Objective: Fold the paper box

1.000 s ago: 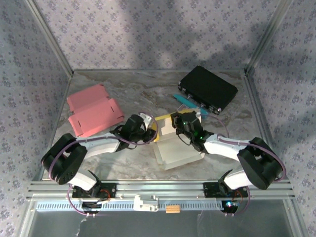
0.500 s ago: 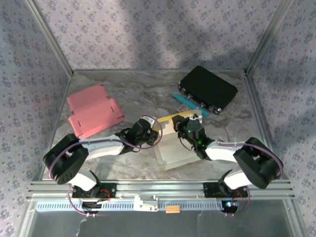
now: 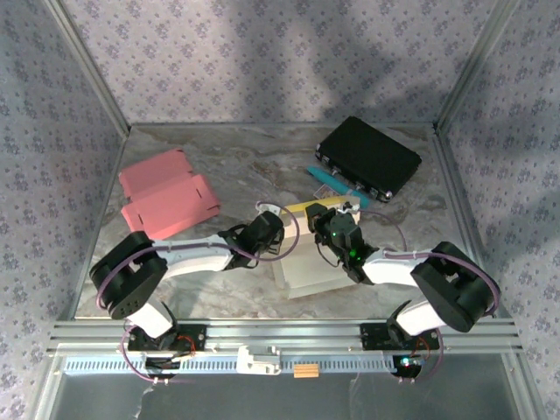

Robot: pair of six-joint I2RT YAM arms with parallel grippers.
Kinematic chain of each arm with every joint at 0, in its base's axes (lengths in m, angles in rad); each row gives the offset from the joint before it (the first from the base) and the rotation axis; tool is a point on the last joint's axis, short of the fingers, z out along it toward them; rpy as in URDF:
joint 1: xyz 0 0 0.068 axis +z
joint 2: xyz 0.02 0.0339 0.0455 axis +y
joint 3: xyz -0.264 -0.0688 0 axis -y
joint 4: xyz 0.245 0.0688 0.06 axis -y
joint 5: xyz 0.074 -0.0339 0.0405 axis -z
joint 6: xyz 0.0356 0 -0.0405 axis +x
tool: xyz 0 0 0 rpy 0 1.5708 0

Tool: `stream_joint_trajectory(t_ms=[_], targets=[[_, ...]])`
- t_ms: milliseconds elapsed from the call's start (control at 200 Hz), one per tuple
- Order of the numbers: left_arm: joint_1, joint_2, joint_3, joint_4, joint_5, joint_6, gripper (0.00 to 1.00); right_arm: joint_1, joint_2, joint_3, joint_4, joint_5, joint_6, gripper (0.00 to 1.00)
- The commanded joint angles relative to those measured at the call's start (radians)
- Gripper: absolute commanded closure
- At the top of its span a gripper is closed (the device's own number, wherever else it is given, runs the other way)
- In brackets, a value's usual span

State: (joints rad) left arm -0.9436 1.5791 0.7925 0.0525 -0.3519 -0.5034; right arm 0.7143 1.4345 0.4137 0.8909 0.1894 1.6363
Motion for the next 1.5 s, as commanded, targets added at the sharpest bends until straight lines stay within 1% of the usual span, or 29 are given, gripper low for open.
stream_joint_trajectory(t_ms=[0,35,180,340,370,430,650,760,790,899,969,1009,1134,1214,1299,1354,1424,1499], targets=[[-0.004,0.028,0.039,-0.026,-0.044,-0.032,0.97,0.027,0.021,-0.007,-0.045,-0.04,-0.005,1.0],[-0.006,0.033,0.049,-0.04,-0.051,-0.04,1.0,0.027,0.021,-0.006,-0.047,-0.039,0.0,1.0],[-0.013,0.048,0.093,-0.115,-0.104,-0.099,1.0,0.028,0.017,0.015,-0.073,-0.036,0.018,1.0],[-0.033,0.1,0.193,-0.306,-0.218,-0.212,1.0,0.029,0.006,0.044,-0.121,-0.025,0.037,1.0],[-0.037,0.111,0.21,-0.332,-0.22,-0.226,1.0,0.028,0.005,0.045,-0.128,-0.022,0.041,1.0],[-0.046,0.131,0.23,-0.373,-0.264,-0.252,1.0,0.028,0.0,0.051,-0.138,-0.02,0.046,1.0],[-0.067,0.184,0.305,-0.477,-0.311,-0.31,1.0,0.031,-0.043,0.067,-0.236,-0.002,0.057,0.98],[-0.07,0.213,0.355,-0.54,-0.34,-0.347,1.0,0.026,-0.045,0.064,-0.236,0.0,0.069,0.97],[-0.073,0.22,0.364,-0.547,-0.347,-0.347,1.0,0.023,-0.045,0.065,-0.237,-0.003,0.071,0.95],[-0.081,0.225,0.369,-0.527,-0.357,-0.316,1.0,0.01,-0.056,0.072,-0.27,-0.014,0.077,0.82],[-0.081,0.225,0.367,-0.527,-0.358,-0.3,1.0,-0.006,-0.086,0.081,-0.323,-0.021,0.078,0.7],[-0.081,0.224,0.366,-0.532,-0.364,-0.291,1.0,-0.016,-0.112,0.091,-0.383,-0.022,0.079,0.62],[-0.081,0.214,0.36,-0.537,-0.372,-0.272,1.0,-0.062,-0.198,0.116,-0.503,-0.036,0.054,0.45],[-0.075,0.206,0.36,-0.545,-0.369,-0.263,1.0,-0.096,-0.262,0.13,-0.59,-0.043,0.036,0.39],[-0.06,0.192,0.366,-0.561,-0.35,-0.261,1.0,-0.143,-0.35,0.159,-0.75,-0.044,0.01,0.35],[-0.042,0.182,0.374,-0.582,-0.323,-0.256,1.0,-0.18,-0.392,0.177,-0.816,-0.056,-0.02,0.35],[-0.01,0.168,0.389,-0.624,-0.273,-0.254,1.0,-0.248,-0.429,0.234,-0.946,-0.097,-0.082,0.34],[0.033,0.147,0.402,-0.668,-0.208,-0.247,1.0,-0.311,-0.42,0.311,-1.072,-0.163,-0.153,0.35]])
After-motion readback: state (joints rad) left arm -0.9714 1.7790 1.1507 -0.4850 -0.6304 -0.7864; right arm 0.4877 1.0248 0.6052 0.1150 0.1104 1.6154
